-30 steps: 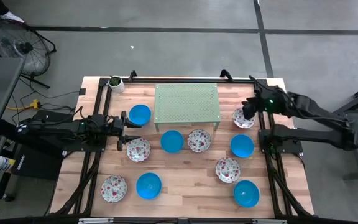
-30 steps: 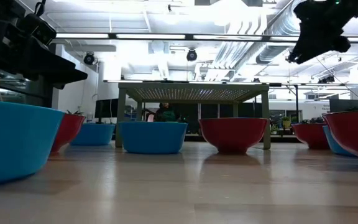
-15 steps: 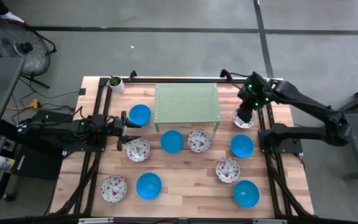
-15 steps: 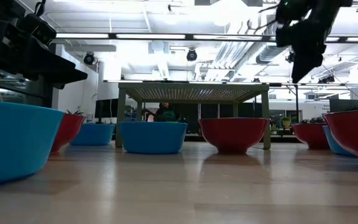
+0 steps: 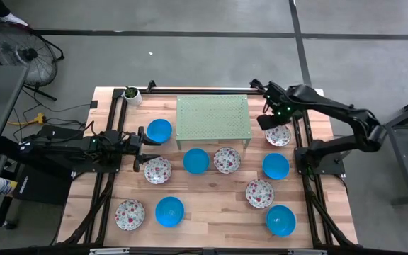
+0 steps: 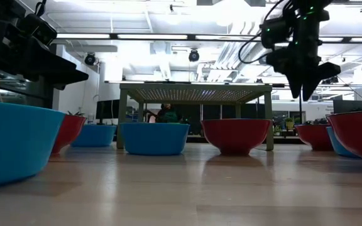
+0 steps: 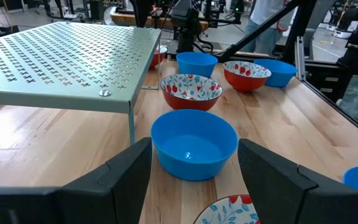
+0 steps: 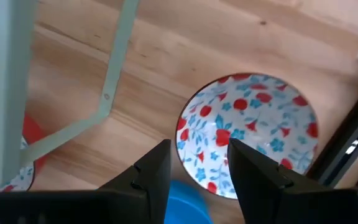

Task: Pick & Place Mini bowls
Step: Put the red bowl on the shelf

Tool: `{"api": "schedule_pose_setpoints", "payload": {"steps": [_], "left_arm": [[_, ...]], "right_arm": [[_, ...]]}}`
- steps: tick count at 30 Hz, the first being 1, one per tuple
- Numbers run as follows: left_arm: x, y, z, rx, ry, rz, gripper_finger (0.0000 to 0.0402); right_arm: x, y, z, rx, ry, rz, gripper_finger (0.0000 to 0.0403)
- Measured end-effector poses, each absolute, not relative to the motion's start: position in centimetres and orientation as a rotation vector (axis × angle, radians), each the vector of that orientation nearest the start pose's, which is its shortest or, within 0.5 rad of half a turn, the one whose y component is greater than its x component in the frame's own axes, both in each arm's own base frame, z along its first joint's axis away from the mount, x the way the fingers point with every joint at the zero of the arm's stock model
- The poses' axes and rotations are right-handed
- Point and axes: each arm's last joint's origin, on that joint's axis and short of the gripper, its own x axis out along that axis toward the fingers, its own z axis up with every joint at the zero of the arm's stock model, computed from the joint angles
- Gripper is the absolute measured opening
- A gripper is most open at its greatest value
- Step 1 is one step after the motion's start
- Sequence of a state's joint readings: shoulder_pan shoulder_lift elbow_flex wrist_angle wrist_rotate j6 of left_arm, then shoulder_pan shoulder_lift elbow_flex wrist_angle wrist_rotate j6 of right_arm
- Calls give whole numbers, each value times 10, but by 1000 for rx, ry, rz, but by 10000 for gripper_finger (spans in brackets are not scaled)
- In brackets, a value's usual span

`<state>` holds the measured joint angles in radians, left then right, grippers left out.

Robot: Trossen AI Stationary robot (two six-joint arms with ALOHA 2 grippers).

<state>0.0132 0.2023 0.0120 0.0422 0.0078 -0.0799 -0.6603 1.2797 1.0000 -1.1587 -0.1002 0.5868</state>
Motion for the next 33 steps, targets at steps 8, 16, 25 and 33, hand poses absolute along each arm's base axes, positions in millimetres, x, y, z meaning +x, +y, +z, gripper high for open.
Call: {"api": "schedule_pose_setpoints", "payload": {"steps": [8, 16, 25, 33], "left_arm": [[109, 1, 155, -81, 148, 11, 234], [109, 1, 155, -81, 148, 11, 234], [109, 1, 155, -81, 148, 11, 234], [109, 1, 155, -81, 148, 11, 234]], "right_arm": [[183, -122, 236, 1072, 1274, -915, 144], [193, -119, 222, 1071, 1354, -984, 144], [186, -119, 219, 1029, 1429, -1082, 144], [162, -121, 205, 1099, 1305, -1105, 144]]}}
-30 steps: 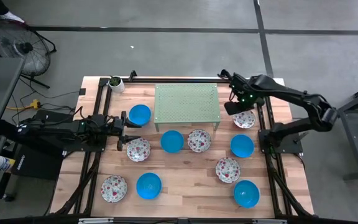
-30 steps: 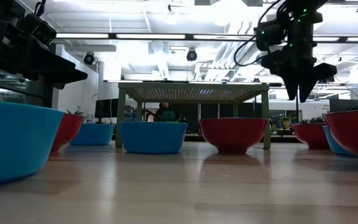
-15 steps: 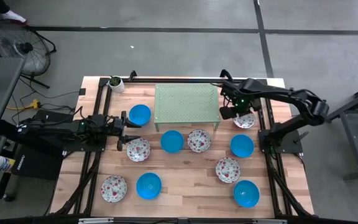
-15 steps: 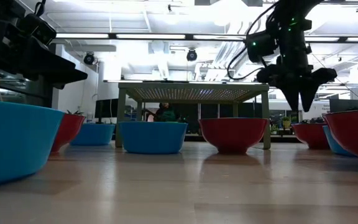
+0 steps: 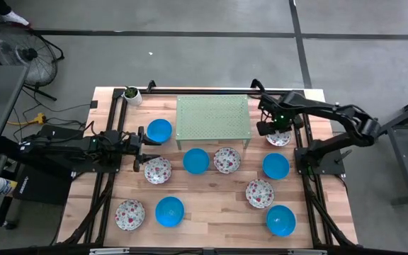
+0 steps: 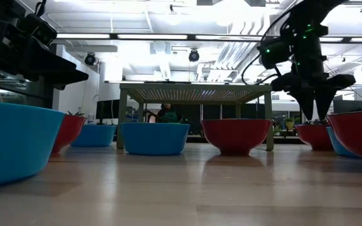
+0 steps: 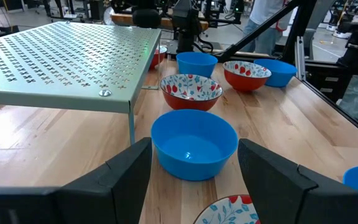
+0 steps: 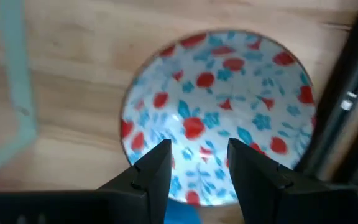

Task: Pick & Place Mini bowls
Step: Put the red bowl on the shelf

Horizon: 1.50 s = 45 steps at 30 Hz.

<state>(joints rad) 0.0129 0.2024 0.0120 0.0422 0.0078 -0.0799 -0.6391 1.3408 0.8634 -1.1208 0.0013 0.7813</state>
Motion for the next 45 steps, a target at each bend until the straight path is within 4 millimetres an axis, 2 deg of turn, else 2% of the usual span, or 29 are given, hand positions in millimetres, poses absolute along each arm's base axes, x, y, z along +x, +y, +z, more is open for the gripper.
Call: {"api": "schedule_pose_setpoints", "payload": {"steps": [4, 10, 18, 32, 41, 45], "left_arm": [[109, 1, 155, -81, 148, 11, 234], [109, 1, 155, -81, 148, 11, 234], [109, 1, 155, -81, 148, 11, 234], [109, 1, 155, -81, 148, 11, 234], [109, 1, 155, -81, 148, 11, 234], [109, 1, 155, -81, 148, 11, 234]], "right_arm": [[151, -124, 214, 1038, 1277, -1084, 144], [134, -131, 217, 927, 1384, -966, 144], [116, -147, 215, 923, 1398, -1007, 144], [121, -174, 183, 876, 1532, -872, 144], [124, -180, 171, 876, 1567, -841, 143], [124, -181, 169, 872, 1577, -836, 126]]}}
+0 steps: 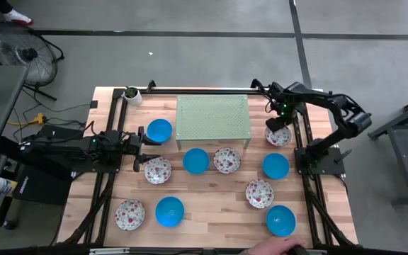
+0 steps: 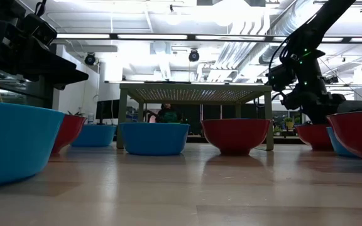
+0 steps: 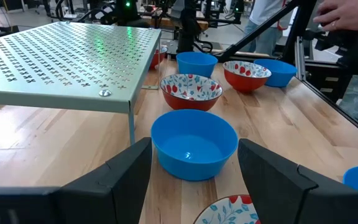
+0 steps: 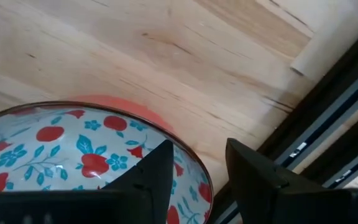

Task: Pick & Place Mini bowls
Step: Put the red bowl on the shelf

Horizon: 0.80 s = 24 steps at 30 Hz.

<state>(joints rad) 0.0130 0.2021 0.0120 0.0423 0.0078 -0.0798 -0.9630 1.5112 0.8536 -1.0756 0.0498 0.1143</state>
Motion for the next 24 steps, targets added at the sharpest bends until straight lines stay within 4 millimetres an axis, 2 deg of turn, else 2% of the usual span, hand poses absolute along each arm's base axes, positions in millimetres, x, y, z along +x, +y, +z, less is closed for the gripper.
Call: {"api": "schedule_pose_setpoints", "payload": {"steps": [11, 17, 24], "left_arm": [[109, 1, 155, -81, 148, 11, 234], [109, 1, 155, -81, 148, 11, 234], [109, 1, 155, -81, 147, 11, 234]], "right_arm": [[124, -180, 171, 889, 1577, -818, 22], [125, -180, 176, 917, 1579, -825, 14], [124, -180, 195, 933, 1509, -849, 1]]}}
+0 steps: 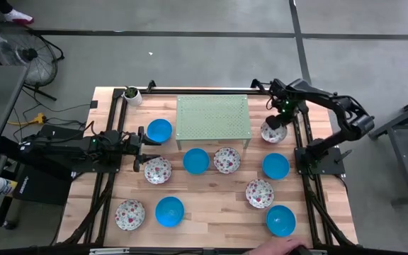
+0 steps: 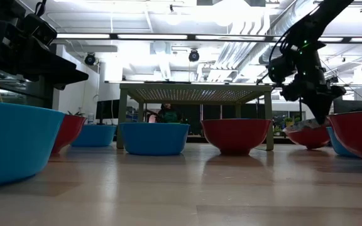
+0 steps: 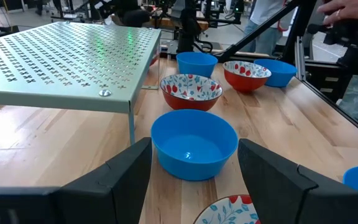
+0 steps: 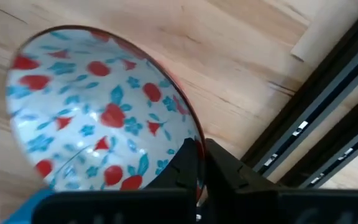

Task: Pick & Place Mini bowls
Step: Put the red bowl on the shelf

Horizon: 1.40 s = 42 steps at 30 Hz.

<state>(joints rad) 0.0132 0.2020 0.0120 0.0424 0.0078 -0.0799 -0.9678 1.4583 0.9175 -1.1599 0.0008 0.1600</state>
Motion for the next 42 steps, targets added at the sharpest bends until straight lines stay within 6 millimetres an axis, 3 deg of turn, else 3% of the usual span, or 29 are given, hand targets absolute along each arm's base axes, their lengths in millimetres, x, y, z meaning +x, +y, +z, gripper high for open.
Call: {"api": "schedule_pose_setpoints", "payload": {"steps": [19, 29, 36, 42], "left_arm": [[109, 1, 155, -81, 148, 11, 234], [109, 1, 155, -81, 148, 11, 234], [109, 1, 155, -81, 148, 11, 234], [109, 1, 155, -81, 148, 11, 234]], "right_arm": [[107, -151, 241, 989, 1328, -858, 1], [99, -133, 262, 1050, 1145, -816, 1], [103, -127, 275, 1073, 1030, -784, 1], [112, -131, 305, 1052, 939, -767, 1]]}}
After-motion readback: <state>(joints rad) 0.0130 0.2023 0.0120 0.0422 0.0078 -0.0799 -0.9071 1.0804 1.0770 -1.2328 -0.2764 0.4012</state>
